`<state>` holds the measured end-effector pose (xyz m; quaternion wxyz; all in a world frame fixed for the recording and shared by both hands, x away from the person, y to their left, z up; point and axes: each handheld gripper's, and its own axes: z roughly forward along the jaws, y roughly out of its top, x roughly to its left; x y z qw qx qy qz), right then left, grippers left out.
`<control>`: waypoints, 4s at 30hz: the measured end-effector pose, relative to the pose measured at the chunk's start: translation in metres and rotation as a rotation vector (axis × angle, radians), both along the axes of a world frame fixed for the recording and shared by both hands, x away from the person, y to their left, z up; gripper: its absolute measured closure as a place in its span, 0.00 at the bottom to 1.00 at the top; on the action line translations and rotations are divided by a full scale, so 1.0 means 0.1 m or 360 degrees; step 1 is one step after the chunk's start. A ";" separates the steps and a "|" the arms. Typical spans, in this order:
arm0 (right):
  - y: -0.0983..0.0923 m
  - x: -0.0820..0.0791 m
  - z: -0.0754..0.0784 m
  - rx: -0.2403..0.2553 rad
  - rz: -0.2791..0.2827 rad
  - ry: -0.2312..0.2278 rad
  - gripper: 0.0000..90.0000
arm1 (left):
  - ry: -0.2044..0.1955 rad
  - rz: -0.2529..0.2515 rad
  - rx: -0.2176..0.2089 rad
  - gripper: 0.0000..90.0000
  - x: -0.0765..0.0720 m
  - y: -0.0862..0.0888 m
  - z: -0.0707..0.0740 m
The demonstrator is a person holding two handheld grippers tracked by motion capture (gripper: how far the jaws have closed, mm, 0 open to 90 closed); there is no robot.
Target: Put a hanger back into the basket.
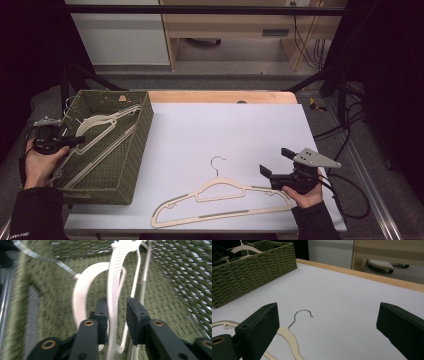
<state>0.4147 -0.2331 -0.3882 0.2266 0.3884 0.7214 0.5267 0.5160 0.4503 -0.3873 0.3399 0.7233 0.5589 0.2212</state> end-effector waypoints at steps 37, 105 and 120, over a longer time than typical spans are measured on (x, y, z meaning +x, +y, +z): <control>-0.02 -0.01 0.04 0.0161 0.0024 0.0006 0.08 | -0.0517 -0.0477 -0.0242 0.06 -0.67 -1.30 0.51; 0.35 0.06 -0.15 -0.0068 0.0118 0.0161 0.22 | 0.0143 -0.1231 0.0253 0.68 -1.01 -2.75 -0.81; 0.38 0.08 -0.18 -0.0080 0.0139 0.0184 0.22 | 0.0233 -0.1258 0.0336 0.85 -0.97 -2.82 -0.75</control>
